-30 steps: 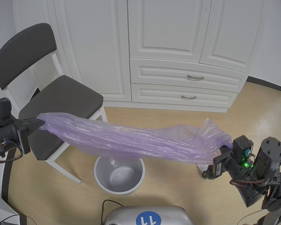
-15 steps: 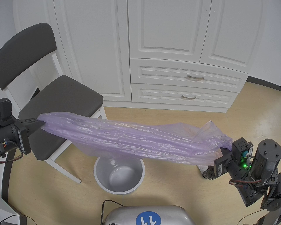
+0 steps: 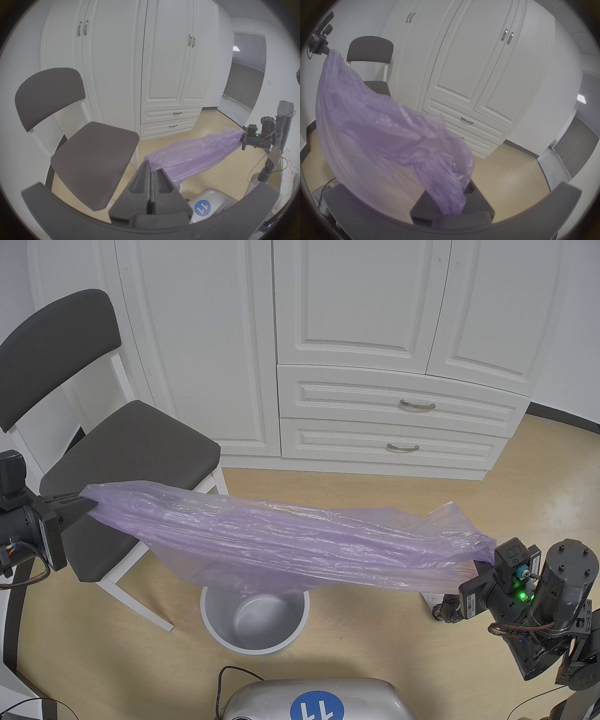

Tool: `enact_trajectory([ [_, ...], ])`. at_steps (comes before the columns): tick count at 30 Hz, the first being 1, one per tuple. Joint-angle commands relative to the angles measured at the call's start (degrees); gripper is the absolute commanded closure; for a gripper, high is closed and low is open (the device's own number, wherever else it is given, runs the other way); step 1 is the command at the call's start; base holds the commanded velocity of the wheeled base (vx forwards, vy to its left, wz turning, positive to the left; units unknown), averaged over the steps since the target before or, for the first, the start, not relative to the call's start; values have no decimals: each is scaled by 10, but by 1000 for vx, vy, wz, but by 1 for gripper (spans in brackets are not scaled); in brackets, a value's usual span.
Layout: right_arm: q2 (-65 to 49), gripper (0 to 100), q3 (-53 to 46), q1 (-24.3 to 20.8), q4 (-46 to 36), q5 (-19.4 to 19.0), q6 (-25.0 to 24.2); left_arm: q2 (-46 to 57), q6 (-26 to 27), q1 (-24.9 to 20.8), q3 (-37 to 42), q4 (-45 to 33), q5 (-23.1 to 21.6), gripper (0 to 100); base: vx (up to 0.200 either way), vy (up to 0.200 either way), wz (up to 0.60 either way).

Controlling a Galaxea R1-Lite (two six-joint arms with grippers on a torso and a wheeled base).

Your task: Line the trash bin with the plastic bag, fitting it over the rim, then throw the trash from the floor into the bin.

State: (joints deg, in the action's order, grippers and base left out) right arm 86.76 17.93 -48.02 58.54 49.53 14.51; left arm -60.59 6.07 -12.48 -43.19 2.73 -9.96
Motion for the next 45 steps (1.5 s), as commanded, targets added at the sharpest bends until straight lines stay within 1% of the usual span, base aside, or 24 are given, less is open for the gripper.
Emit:
enact_trajectory([
  [1, -1, 100, -7, 1, 0, 0, 4, -1, 0, 0, 0, 1, 0, 100, 0, 0, 0],
  [11, -3, 100, -11, 0, 5, 0, 12, -1, 2, -1, 4, 1, 0, 100, 0, 0, 0],
  [14, -2, 100, -9, -1, 6, 0, 12, -3, 26, -9, 16, 2, -4, 100, 0, 0, 0],
  [15, -2, 100, -9, -1, 6, 0, 12, -3, 26, -9, 16, 2, -4, 100, 0, 0, 0],
  [16, 1, 100, -8, -2, 7, 0, 11, -3, 43, -13, 23, 3, -4, 100, 0, 0, 0],
  [20, 3, 100, -6, -8, 7, -5, 9, -8, 53, -31, 38, 18, -4, 100, 0, 0, 0],
  [24, 3, 100, -7, -15, 11, -8, 7, -15, 52, -54, 54, 53, -3, 100, 0, 0, 0],
  [25, 3, 100, -7, -15, 11, -8, 7, -15, 52, -54, 54, 53, -3, 100, 0, 0, 0],
  [26, 3, 100, -9, -24, 24, -8, 7, -19, 50, -68, 64, 72, -2, 100, 0, 0, 0],
  [28, 8, 100, -11, -31, 40, -13, 7, -23, 49, -79, 72, 91, -1, 100, 0, 0, 0],
  [33, 16, 100, -15, -40, 77, -34, 8, -31, 46, -104, 86, 129, -1, 100, 0, 0, 0],
  [37, 17, 100, -22, -44, 92, -50, 9, -34, 43, -113, 90, 142, -1, 100, 0, 0, 0],
  [45, 17, 100, -33, -62, 119, -69, 8, -51, 7, -150, 94, 177, -1, 100, 0, 0, 0],
])
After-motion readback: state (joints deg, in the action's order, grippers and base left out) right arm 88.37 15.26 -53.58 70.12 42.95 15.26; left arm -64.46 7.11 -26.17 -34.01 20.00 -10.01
